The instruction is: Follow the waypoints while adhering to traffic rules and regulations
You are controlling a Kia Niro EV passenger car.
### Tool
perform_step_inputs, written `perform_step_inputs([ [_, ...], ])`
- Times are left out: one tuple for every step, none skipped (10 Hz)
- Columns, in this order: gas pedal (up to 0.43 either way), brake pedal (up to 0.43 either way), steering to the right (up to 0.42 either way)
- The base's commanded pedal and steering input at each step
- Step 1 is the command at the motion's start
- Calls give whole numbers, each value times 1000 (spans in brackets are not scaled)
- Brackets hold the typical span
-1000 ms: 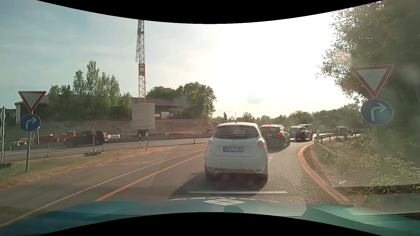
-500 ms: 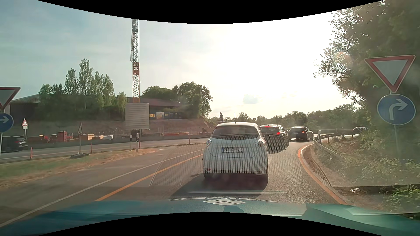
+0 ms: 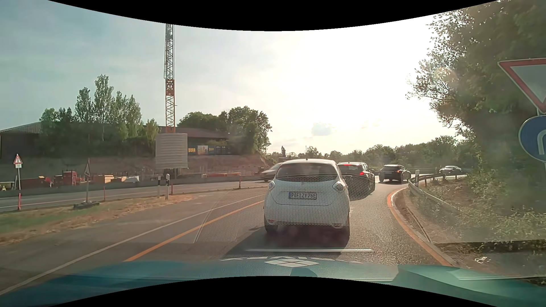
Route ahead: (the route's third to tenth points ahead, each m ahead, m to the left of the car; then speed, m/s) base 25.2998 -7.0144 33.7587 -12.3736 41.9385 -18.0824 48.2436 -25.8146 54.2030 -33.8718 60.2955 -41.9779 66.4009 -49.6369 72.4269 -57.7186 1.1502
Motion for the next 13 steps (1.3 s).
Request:
perform_step_inputs([
  [0, 165, 108],
  [0, 165, 108],
  [0, 165, 108],
  [0, 165, 108],
  [0, 165, 108],
  [0, 165, 108],
  [0, 165, 108],
  [0, 165, 108],
  [0, 165, 108],
  [0, 159, 108],
  [0, 146, 108],
  [0, 73, 108],
  [0, 0, 108],
])
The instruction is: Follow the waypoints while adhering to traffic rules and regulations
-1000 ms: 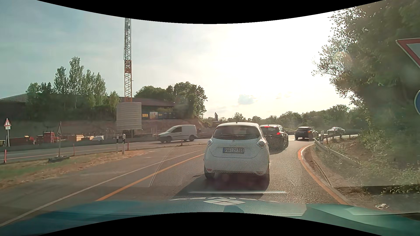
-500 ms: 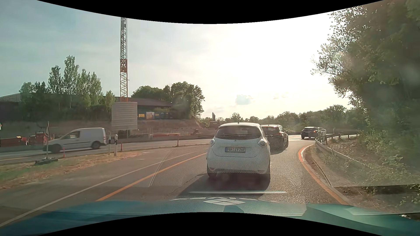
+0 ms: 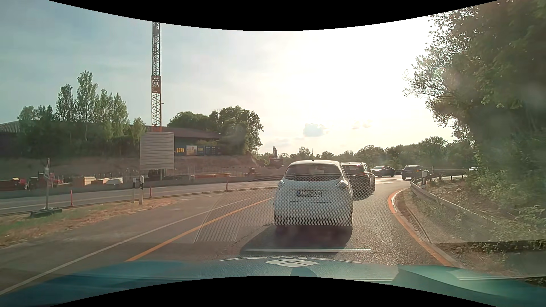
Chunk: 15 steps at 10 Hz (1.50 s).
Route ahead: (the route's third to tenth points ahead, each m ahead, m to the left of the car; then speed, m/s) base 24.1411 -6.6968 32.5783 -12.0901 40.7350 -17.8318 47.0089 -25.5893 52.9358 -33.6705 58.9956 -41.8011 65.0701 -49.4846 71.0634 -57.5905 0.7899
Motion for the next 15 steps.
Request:
perform_step_inputs([
  [0, 0, 108],
  [0, 0, 108],
  [0, 0, 108],
  [0, 0, 108],
  [0, 0, 108],
  [67, 0, 108],
  [87, 0, 108],
  [87, 0, 108],
  [87, 0, 108],
  [110, 0, 108],
  [118, 0, 108],
  [118, 0, 108],
  [118, 0, 108],
  [118, 0, 108],
  [118, 0, 108],
])
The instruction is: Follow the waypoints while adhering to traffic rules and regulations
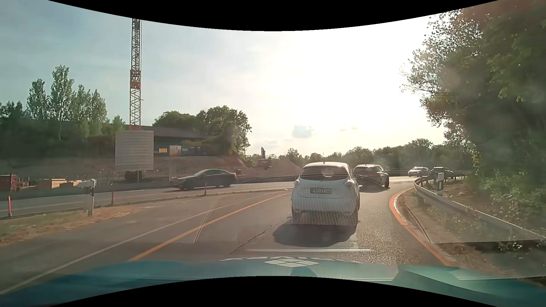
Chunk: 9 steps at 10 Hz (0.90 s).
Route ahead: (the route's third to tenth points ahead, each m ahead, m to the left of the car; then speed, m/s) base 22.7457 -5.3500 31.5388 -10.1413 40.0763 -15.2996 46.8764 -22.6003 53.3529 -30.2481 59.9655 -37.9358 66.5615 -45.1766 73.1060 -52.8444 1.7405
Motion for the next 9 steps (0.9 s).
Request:
perform_step_inputs([
  [118, 0, 108],
  [118, 0, 108],
  [110, 0, 108],
  [110, 0, 108],
  [110, 0, 108],
  [67, 0, 108],
  [8, 0, 108],
  [0, 0, 108],
  [0, 0, 108],
])
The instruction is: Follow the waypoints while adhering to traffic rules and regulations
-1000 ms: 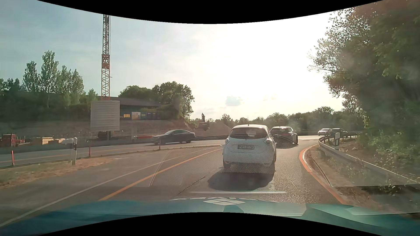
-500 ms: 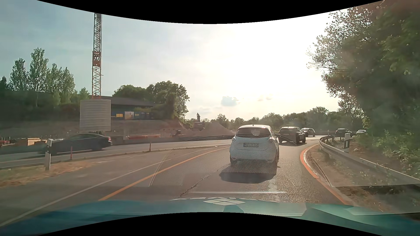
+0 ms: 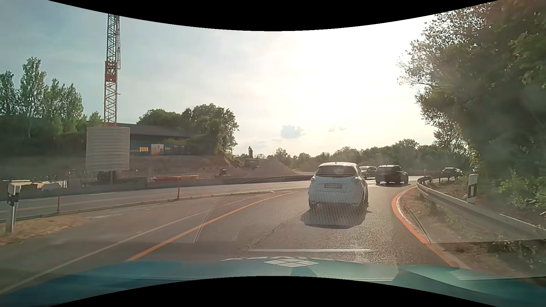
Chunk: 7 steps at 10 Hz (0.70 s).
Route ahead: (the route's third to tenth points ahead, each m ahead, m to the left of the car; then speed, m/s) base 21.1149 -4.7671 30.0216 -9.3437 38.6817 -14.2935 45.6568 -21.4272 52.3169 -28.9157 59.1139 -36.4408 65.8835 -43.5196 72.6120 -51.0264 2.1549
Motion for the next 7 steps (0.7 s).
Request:
perform_step_inputs([
  [0, 0, 108],
  [0, 0, 108],
  [0, 0, 108],
  [0, 0, 108],
  [39, 0, 108],
  [79, 0, 108],
  [87, 0, 108],
])
